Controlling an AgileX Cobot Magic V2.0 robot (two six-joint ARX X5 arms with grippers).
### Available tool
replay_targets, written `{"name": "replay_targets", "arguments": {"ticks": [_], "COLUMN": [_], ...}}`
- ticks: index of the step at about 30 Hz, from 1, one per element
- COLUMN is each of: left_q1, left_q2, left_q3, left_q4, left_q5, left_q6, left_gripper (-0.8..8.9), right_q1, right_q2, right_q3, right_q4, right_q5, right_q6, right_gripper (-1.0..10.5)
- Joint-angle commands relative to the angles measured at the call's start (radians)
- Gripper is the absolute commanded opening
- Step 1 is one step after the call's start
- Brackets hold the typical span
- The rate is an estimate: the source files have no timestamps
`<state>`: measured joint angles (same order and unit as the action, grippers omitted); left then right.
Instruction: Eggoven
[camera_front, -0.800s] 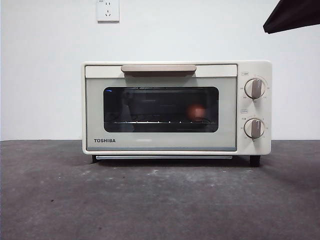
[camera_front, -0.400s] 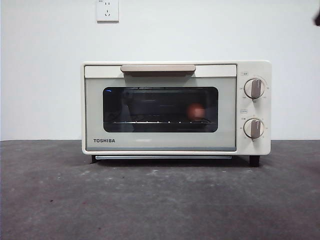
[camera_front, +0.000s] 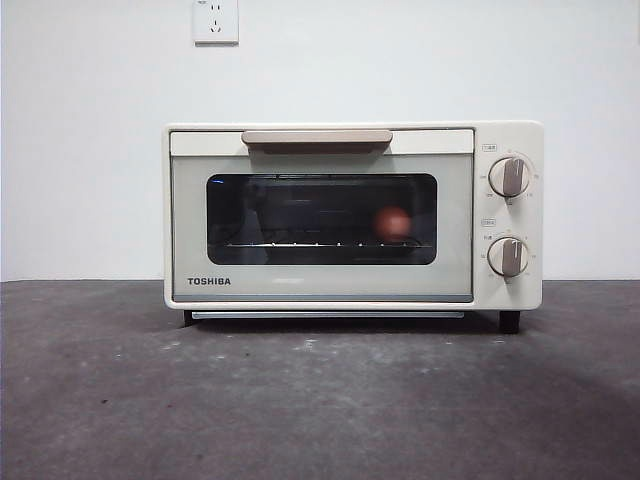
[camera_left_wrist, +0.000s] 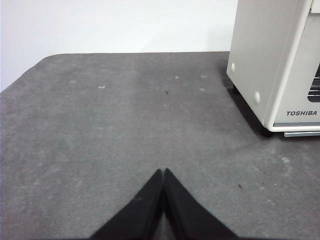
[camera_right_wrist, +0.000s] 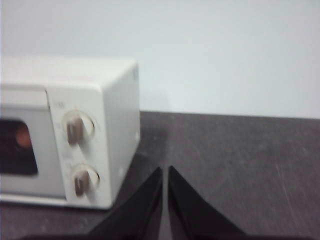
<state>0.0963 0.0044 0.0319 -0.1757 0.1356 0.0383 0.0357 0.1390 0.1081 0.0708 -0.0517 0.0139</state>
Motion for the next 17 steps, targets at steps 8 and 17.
{"name": "replay_targets", "arguments": {"ticks": [8,17], "left_q1": [0.003,0.003], "left_q2": [0.0,0.0], "left_q3": [-0.017,-0.017], "left_q4": [-0.017,-0.018], "left_q5": [0.002,0.002], "left_q6": [-0.003,-0.002], "left_gripper": [0.07,0.07], "right_q1": [-0.005,-0.004], "right_q2": [-0.135,-0.135], "right_q3": [-0.098,-0.097], "right_q4": [-0.099,-0.248], "right_q5": [0.002,0.0], "right_q6": [-0.026,-0.021], "right_gripper": [0.0,0.0]}}
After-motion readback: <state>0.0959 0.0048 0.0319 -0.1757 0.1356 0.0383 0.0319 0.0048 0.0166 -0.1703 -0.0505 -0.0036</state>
